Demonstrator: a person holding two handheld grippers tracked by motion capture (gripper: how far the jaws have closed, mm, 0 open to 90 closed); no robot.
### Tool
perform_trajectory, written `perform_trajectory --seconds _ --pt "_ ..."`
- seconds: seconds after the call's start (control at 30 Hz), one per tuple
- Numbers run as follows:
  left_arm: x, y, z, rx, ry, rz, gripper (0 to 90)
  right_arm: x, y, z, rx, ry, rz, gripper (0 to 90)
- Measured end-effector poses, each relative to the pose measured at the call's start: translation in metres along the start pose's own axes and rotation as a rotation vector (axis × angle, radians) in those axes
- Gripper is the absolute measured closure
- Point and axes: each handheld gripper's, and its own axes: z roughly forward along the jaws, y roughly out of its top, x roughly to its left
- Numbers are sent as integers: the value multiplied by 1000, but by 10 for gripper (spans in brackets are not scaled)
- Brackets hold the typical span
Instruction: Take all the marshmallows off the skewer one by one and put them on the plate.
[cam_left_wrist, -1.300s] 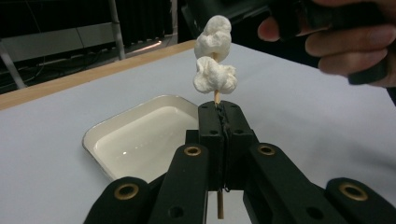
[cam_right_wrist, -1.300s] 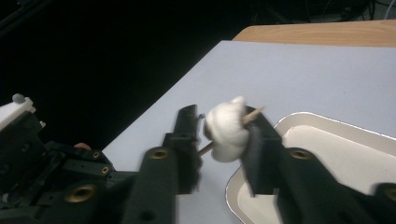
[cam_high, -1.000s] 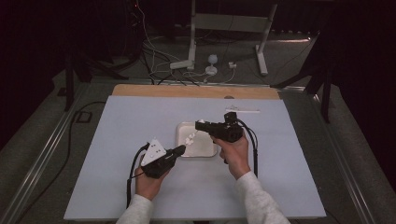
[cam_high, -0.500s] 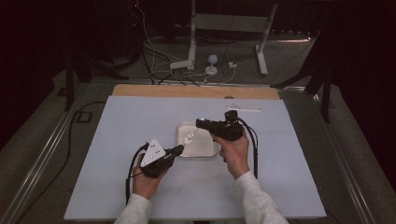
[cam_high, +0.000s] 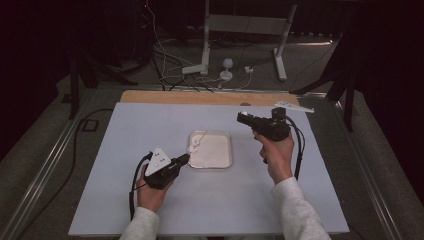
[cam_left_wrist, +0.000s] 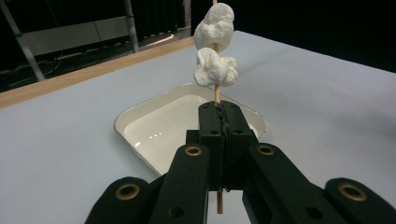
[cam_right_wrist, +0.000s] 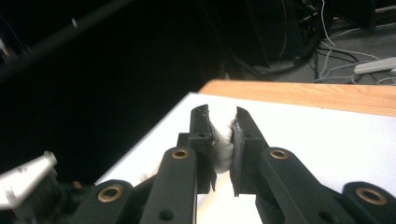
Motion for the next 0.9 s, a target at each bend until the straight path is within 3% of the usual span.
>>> perform_trajectory --seconds 0.23,0.47,0.73,0.9 --pt "2 0 -3 -7 14 -18 900 0 -19 22 64 5 -29 803" --pt "3 -2 -3 -12 12 -39 900 -3 -34 42 123 -28 -44 795" --pt "3 -3 -1 -13 8 -40 899 -7 -56 67 209 -86 -81 784" --pt "2 -3 0 -7 3 -37 899 -12 -64 77 232 -116 -78 784"
